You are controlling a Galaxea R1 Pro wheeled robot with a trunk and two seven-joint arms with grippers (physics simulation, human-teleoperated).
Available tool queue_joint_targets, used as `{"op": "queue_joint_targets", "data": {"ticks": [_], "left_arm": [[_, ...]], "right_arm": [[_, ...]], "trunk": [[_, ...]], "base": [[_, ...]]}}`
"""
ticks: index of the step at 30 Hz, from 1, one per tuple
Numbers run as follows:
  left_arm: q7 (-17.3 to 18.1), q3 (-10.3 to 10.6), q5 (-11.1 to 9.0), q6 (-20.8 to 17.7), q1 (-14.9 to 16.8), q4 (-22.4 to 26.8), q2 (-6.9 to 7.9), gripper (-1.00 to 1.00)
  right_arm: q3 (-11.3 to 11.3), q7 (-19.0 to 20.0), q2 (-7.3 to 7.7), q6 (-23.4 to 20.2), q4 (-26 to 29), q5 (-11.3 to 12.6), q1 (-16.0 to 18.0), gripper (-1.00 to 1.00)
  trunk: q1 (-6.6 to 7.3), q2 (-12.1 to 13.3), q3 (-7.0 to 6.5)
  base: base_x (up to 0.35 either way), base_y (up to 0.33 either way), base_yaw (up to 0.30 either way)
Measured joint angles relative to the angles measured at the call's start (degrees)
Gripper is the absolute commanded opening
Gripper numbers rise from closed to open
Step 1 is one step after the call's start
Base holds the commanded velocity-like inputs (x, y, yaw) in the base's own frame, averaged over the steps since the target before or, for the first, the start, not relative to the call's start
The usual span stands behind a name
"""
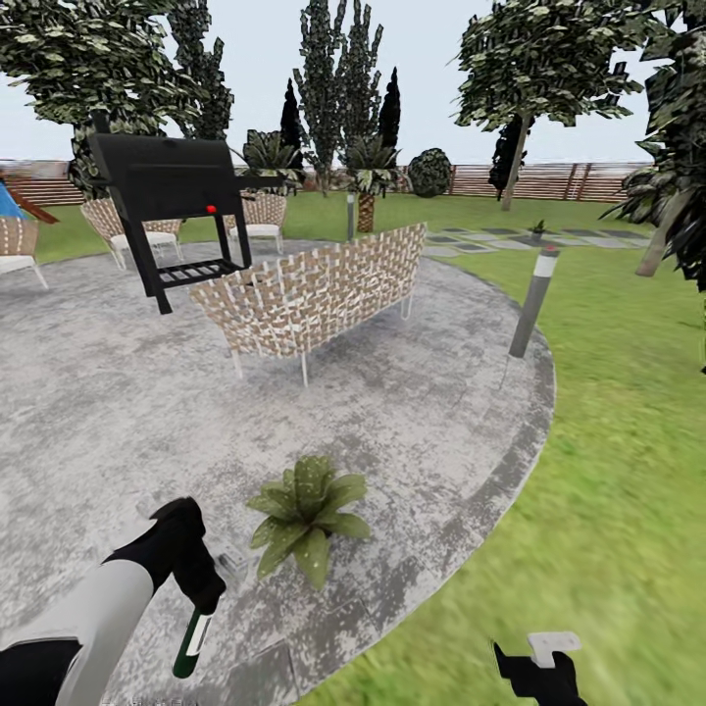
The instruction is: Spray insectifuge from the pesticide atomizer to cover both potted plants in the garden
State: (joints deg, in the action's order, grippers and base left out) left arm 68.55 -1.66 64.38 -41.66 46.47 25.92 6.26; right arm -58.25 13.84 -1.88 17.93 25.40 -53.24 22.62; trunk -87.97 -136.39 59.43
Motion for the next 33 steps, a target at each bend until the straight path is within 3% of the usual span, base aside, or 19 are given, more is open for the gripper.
{"op": "queue_joint_targets", "data": {"ticks": [12,22,33], "left_arm": [[-0.09,-0.40,-0.11,-0.20,0.00,0.27,0.24,-1.00],[-0.71,-0.45,-0.57,-0.30,-0.02,0.30,0.11,-1.00],[-0.69,-0.64,-0.69,-0.30,-0.01,0.37,0.02,-1.00]], "right_arm": [[0.06,0.03,-0.05,-0.04,-0.06,0.00,-0.01,1.00],[0.03,0.02,-0.09,-0.04,-0.06,0.00,0.00,1.00],[0.03,0.01,-0.09,-0.02,-0.08,0.00,0.01,1.00]], "trunk": [[0.02,0.00,0.00],[0.03,0.00,0.00],[0.04,0.00,0.00]], "base": [[-0.183,-0.219,0.129],[0.075,-0.267,0.012],[0.123,-0.266,0.261]]}}
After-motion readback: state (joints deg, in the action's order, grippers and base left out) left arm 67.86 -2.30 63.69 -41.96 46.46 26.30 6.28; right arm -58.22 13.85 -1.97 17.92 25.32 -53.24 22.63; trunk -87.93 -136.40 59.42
